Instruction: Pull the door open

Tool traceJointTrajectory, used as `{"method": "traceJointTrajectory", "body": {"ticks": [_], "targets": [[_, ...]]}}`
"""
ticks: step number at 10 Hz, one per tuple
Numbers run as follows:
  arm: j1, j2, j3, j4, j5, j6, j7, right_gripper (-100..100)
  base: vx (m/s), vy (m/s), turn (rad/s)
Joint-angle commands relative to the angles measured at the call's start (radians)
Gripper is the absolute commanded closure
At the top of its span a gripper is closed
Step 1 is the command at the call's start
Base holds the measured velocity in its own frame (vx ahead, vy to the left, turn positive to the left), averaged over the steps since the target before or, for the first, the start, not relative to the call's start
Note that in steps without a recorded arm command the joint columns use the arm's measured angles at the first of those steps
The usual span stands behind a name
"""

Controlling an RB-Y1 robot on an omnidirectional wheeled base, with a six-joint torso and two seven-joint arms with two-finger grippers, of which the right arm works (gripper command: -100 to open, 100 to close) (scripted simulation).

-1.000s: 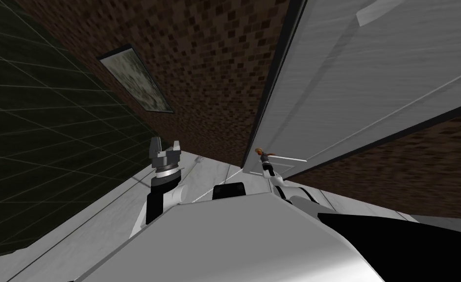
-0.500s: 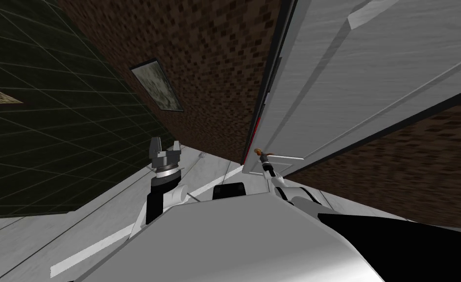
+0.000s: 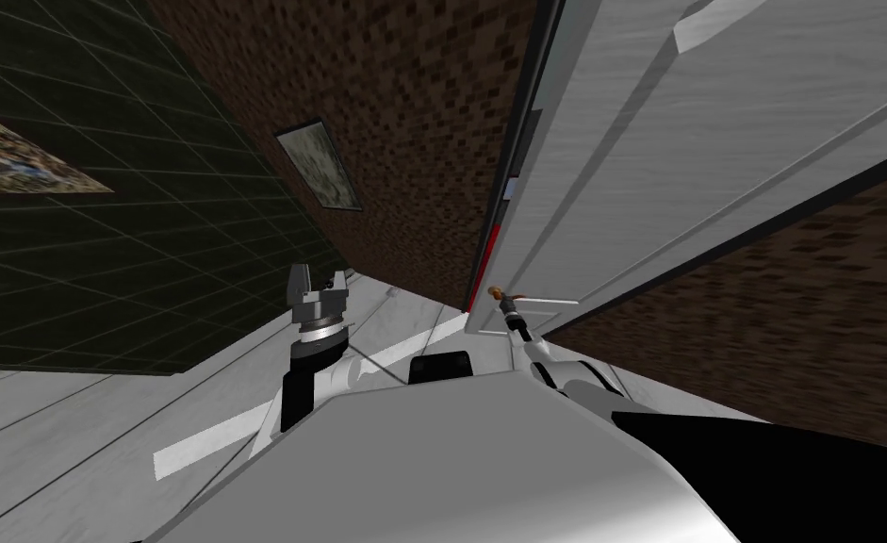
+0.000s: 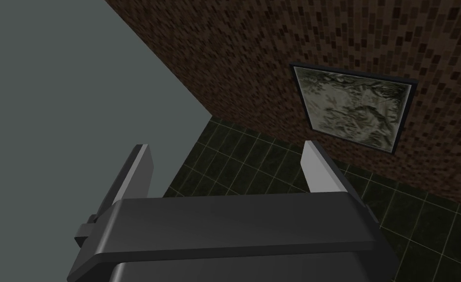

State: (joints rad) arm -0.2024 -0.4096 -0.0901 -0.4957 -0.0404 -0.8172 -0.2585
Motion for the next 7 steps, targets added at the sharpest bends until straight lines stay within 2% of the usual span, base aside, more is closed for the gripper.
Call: {"method": "traceJointTrajectory", "body": {"ticks": [1,4,5,7], "targets": [[0.01,-0.008,0.023,-0.009,0.014,-0.014,-0.024,100,-0.237,-0.09,0.102],[0.022,-0.026,0.058,-0.017,0.036,-0.038,-0.065,100,-0.277,-0.073,0.09],[0.024,-0.022,0.053,-0.02,0.033,-0.032,-0.058,100,-0.111,-0.031,0.014],[0.043,-0.036,0.088,-0.034,0.055,-0.058,-0.094,100,-0.189,-0.081,0.063]]}}
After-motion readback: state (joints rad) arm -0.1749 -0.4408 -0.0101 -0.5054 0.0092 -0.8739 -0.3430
